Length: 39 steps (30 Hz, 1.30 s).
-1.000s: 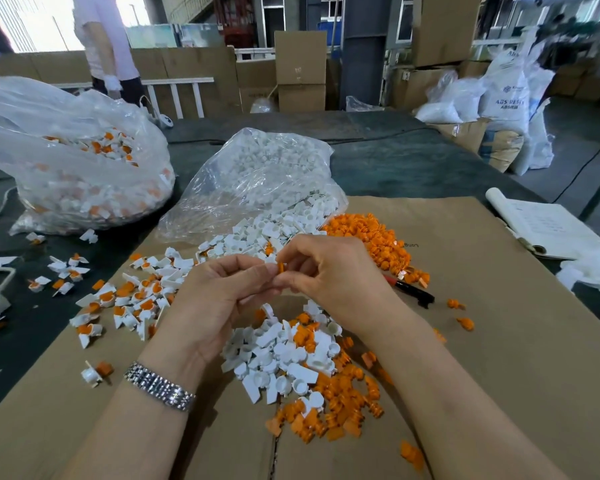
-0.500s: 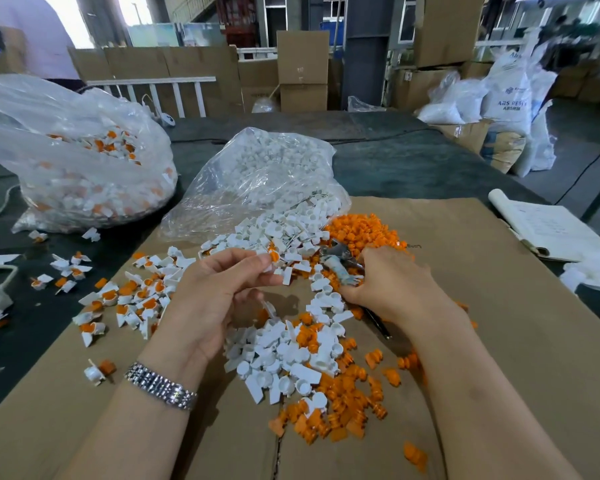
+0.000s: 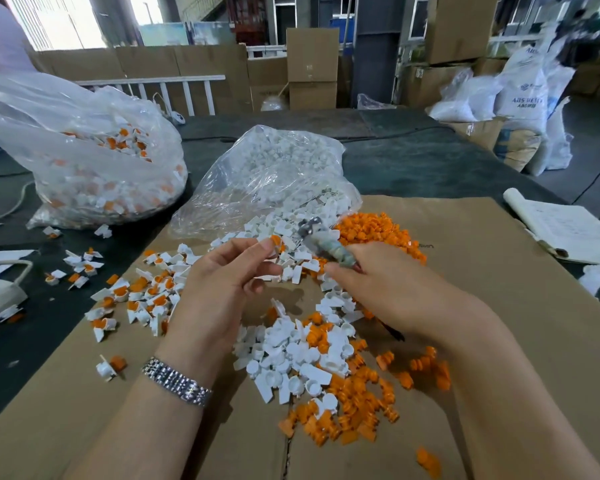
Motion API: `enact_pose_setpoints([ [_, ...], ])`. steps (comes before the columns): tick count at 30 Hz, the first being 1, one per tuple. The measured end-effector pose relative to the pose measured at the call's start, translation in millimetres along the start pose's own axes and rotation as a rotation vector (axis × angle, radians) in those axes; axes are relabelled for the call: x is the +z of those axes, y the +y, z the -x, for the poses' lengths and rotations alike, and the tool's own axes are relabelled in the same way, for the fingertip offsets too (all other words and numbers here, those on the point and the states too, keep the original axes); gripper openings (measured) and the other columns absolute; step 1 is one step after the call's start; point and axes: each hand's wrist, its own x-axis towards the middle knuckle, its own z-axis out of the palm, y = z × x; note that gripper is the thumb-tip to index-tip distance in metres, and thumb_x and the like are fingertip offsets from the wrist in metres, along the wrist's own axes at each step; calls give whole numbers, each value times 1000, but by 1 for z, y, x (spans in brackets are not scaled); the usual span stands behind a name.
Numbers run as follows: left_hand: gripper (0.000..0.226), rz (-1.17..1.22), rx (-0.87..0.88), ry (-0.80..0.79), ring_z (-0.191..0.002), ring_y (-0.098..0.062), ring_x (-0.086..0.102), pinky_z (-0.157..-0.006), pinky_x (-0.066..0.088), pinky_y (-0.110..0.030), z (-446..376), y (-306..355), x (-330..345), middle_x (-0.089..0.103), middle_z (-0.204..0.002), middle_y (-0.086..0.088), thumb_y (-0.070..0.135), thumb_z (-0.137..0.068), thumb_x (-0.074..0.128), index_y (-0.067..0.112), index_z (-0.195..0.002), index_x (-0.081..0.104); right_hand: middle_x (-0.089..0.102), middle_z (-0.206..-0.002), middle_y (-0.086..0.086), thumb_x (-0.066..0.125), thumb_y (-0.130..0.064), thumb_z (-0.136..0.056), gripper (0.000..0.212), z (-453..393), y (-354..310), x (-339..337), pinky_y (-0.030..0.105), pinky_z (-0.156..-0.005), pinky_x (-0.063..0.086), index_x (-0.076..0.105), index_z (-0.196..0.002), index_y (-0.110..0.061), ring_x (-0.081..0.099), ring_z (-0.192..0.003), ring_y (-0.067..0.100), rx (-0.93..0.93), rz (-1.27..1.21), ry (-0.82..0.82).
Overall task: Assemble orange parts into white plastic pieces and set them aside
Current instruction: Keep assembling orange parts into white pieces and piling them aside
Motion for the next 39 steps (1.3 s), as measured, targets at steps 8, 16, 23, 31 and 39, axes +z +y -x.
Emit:
enact_pose_setpoints([
  [8,10,55,15,5,-68,-11,69,-54,46,-16,0,0,4,75,-86,-1,12,-89,74,10,-97,69,50,-77,2,37,-50,-104,39,5,-15,5,33,-57,34,45,-80,-20,47,-67,17,-38,95,-30],
  [16,14,55,40,7,-68,-12,69,-53,46,-17,-1,-4,5,75,-87,-5,13,-84,75,8,-95,68,50,-74,1,37,-49,-104,38,7,-20,8,31,-56,33,48,-82,-19,46,-63,15,-67,57,-47],
  [23,32,1,53,3,-70,-13,71,-53,46,-18,-3,-8,3,74,-86,-6,20,-75,79,5,-100,68,58,-90,-2,37,-49,-104,30,6,-22,14,38,-71,49,50,-107,-22,56,-84,17,-66,57,-33],
  [31,22,4,47,25,-70,-12,71,-53,47,-17,-1,-7,2,74,-81,-5,19,-76,78,6,-92,70,50,-80,-7,39,-51,-103,30,-3,-22,27,25,-55,37,47,-104,-22,47,-70,7,-70,101,57],
  [39,10,-4,35,28,-75,-16,73,-54,51,-18,-2,-7,2,73,-86,-6,14,-88,75,8,-93,68,57,-80,-4,36,-63,-99,44,-1,-18,22,31,-56,38,53,-93,-23,52,-70,11,-66,152,60],
])
